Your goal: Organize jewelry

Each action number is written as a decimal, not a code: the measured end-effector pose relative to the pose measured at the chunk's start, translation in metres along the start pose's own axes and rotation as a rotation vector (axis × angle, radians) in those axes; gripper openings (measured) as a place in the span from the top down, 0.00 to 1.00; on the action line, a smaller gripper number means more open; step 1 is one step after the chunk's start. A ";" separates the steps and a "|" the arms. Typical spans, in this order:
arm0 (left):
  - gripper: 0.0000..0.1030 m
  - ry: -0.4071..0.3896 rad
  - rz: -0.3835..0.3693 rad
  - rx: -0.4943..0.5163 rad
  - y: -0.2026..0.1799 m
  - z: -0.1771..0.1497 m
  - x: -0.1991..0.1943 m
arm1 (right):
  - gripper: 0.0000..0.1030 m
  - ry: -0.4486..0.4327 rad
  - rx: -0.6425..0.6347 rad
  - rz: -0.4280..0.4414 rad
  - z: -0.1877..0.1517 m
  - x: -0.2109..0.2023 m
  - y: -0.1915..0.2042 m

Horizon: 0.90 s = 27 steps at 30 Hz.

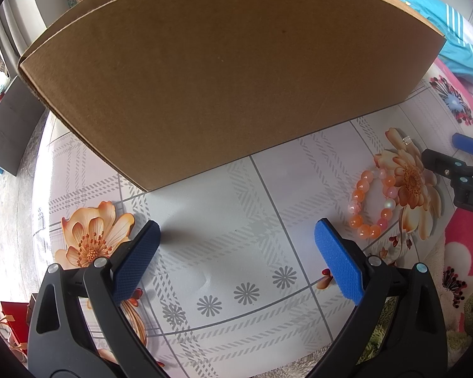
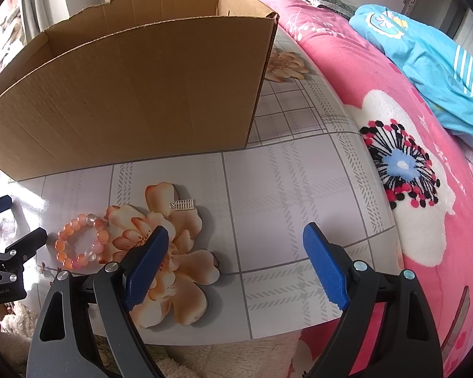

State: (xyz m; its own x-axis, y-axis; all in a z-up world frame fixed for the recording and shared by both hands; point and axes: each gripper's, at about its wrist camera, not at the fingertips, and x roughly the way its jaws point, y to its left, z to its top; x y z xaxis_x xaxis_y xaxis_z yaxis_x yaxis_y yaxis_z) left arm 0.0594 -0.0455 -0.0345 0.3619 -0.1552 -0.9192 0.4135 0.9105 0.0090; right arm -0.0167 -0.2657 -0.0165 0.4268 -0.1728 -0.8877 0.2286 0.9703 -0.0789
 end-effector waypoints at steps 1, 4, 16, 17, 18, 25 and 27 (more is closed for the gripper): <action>0.08 -0.004 -0.001 0.002 0.000 0.000 0.000 | 0.18 -0.001 0.001 0.002 0.000 0.000 0.000; 0.08 -0.021 -0.008 0.018 0.000 -0.002 0.000 | 0.18 -0.007 0.009 0.007 -0.001 -0.001 -0.001; 0.09 -0.259 -0.249 0.140 -0.018 -0.007 -0.044 | 0.18 -0.058 0.053 0.053 -0.001 -0.007 -0.015; 0.13 -0.267 -0.269 0.173 -0.024 -0.007 -0.046 | 0.18 -0.061 0.055 0.055 -0.001 -0.006 -0.015; 0.20 -0.271 -0.285 0.206 -0.031 -0.007 -0.048 | 0.18 -0.064 0.056 0.057 -0.001 -0.006 -0.016; 0.53 -0.239 -0.355 0.368 -0.077 -0.010 -0.045 | 0.18 -0.075 0.082 0.068 -0.002 -0.006 -0.022; 0.63 -0.229 -0.362 0.406 -0.085 -0.011 -0.043 | 0.18 -0.078 0.091 0.071 -0.002 -0.006 -0.025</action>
State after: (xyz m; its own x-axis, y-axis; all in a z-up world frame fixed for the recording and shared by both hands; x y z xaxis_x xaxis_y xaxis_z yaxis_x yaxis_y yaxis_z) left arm -0.0007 -0.1121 -0.0004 0.2907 -0.5484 -0.7841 0.8146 0.5717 -0.0978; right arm -0.0268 -0.2886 -0.0105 0.5105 -0.1202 -0.8514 0.2719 0.9619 0.0273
